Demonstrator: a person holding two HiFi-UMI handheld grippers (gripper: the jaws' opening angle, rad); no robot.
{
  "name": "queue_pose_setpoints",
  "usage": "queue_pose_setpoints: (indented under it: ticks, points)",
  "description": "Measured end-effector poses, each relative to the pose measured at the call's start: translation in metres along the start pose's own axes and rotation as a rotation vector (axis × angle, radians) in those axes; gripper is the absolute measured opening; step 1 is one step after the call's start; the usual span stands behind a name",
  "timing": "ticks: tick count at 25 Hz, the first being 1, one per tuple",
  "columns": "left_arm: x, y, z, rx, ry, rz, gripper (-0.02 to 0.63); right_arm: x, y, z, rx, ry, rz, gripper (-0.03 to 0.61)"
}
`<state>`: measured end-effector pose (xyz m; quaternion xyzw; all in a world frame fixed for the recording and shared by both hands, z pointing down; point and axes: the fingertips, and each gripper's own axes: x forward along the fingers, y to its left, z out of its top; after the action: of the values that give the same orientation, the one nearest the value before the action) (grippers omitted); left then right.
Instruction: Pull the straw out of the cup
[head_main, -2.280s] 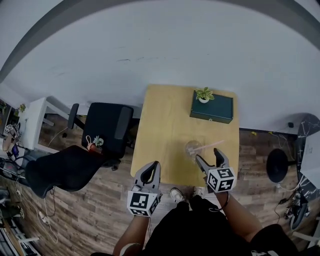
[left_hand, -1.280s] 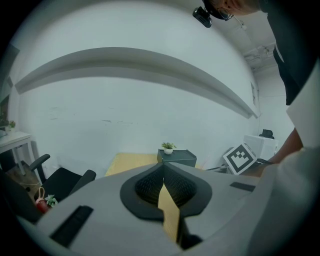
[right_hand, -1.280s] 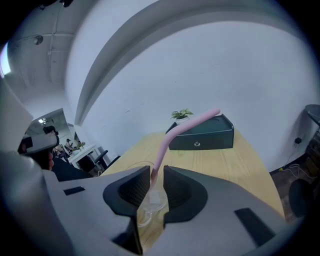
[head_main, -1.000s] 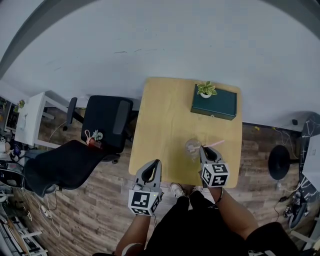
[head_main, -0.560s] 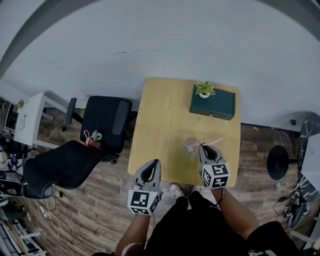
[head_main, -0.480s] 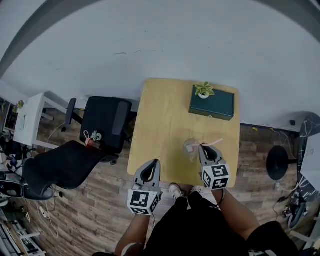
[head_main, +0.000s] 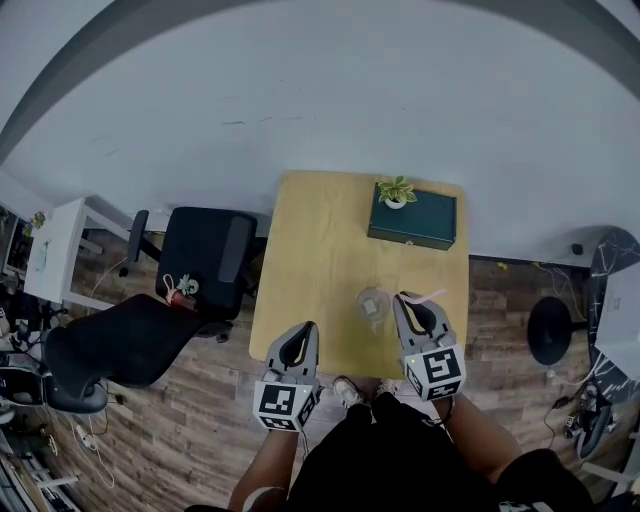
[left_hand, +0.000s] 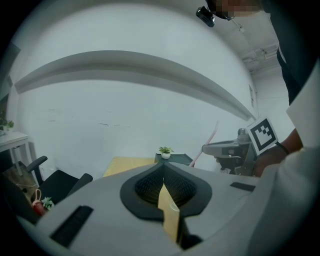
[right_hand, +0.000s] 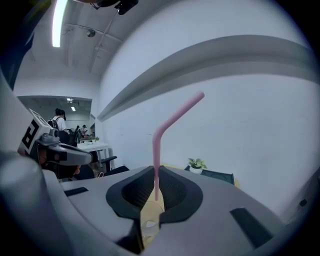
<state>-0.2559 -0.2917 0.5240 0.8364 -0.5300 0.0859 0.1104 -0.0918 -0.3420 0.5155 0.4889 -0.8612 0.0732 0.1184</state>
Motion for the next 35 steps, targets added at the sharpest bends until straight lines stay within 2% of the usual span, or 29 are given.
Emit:
queue_pose_setpoints:
  ticks: [12,19,24,28,31,35]
  points:
    - [0.010,-0.017,0.014,0.042,-0.020,-0.046,0.018,-0.033,-0.005,0.085,-0.055,-0.173,0.003,0.048]
    - [0.019,-0.028,0.044,0.036,-0.076,-0.060,0.018,-0.051,-0.013,0.120,-0.085,-0.253,-0.015,0.048]
    - [0.021,-0.038,0.077,0.039,-0.132,-0.071,0.018,-0.062,-0.020,0.137,-0.101,-0.307,-0.048,0.046]
    - [0.023,-0.039,0.079,0.035,-0.112,-0.077,0.018,-0.070,-0.028,0.145,-0.103,-0.330,-0.066,0.044]
    - [0.023,-0.039,0.080,0.067,-0.138,-0.085,0.018,-0.073,-0.031,0.146,-0.118,-0.328,-0.074,0.043]
    - [0.022,-0.036,0.083,0.056,-0.133,-0.063,0.018,-0.072,-0.032,0.143,-0.128,-0.313,-0.077,0.040]
